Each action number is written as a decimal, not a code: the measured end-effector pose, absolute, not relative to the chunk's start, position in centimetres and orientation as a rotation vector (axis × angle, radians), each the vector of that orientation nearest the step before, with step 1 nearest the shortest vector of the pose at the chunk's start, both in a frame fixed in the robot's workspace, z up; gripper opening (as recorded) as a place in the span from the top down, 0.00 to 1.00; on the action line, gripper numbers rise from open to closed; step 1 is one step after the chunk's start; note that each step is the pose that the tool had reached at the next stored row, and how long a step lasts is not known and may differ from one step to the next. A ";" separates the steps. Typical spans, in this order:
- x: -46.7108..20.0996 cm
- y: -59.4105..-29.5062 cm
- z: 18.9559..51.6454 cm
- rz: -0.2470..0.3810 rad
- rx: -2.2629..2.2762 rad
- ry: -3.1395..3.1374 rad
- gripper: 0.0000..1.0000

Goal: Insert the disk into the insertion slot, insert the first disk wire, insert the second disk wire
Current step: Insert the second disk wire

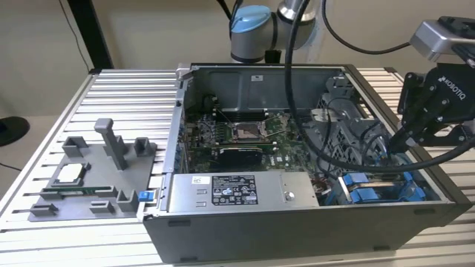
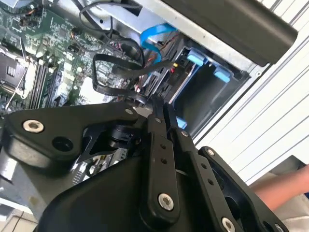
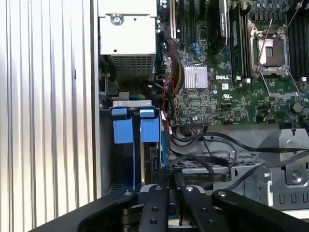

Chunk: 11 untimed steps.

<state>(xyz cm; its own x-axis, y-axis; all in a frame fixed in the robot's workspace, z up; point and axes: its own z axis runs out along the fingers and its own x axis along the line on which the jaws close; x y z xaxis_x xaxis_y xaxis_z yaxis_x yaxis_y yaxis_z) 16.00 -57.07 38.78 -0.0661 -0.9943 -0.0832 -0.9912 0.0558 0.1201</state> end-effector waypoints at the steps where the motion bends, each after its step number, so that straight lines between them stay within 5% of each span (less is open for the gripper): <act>1: 15.6 -57.1 38.8 -0.225 2.132 -2.267 1.00; 11: 13.0 -57.1 38.6 -0.183 2.157 -2.289 1.00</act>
<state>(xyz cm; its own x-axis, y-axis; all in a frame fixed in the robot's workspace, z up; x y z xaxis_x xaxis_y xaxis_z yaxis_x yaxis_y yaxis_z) 12.97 -57.08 38.57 -0.0624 -0.9943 -0.0861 -0.9954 0.0557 0.0780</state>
